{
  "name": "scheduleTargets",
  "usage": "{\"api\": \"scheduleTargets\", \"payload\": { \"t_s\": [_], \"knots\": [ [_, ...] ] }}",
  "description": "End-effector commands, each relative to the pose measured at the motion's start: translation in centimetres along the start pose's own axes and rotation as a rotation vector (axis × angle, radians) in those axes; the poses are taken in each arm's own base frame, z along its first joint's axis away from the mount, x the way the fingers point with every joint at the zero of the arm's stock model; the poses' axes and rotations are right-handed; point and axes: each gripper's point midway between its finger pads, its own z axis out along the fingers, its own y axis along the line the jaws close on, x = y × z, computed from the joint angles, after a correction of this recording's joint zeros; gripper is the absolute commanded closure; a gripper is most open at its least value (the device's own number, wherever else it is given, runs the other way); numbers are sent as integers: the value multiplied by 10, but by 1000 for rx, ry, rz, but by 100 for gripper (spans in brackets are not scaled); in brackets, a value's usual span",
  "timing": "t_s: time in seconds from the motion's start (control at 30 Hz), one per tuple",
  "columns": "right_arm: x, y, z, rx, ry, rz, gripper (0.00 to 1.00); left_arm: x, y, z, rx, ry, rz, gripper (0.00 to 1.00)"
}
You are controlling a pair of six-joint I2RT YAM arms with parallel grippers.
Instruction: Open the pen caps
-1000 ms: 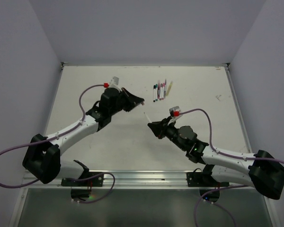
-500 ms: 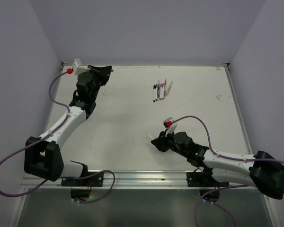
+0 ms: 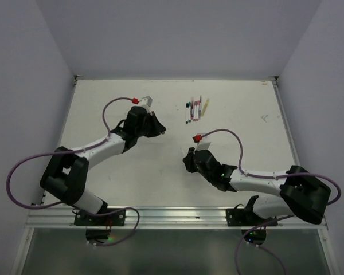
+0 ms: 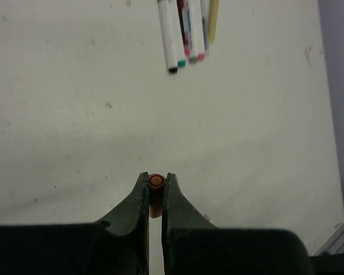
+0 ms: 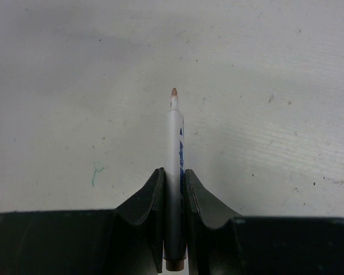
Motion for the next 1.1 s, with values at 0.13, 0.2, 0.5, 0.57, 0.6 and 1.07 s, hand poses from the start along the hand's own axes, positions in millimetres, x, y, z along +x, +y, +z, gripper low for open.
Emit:
{"api": "scheduleTargets", "payload": {
  "t_s": [0.13, 0.2, 0.5, 0.57, 0.6, 1.07],
  "knots": [
    [-17, -7, 30, 158, -72, 97, 100, 122, 36, 18, -75, 344, 61, 100],
    [-14, -6, 36, 169, -66, 109, 100, 139, 38, 20, -93, 380, 70, 100],
    [24, 1, 60, 133, 36, 120, 79, 173, 36, 23, -126, 428, 67, 97],
    [28, 3, 61, 117, 42, 130, 70, 174, 37, 23, -130, 426, 55, 92],
    [29, 5, 61, 106, 46, 134, 65, 175, 37, 22, -131, 426, 53, 91],
    [-18, -6, 28, 164, -57, 89, 49, 166, 44, 17, -198, 381, 26, 60]
  ]
}}
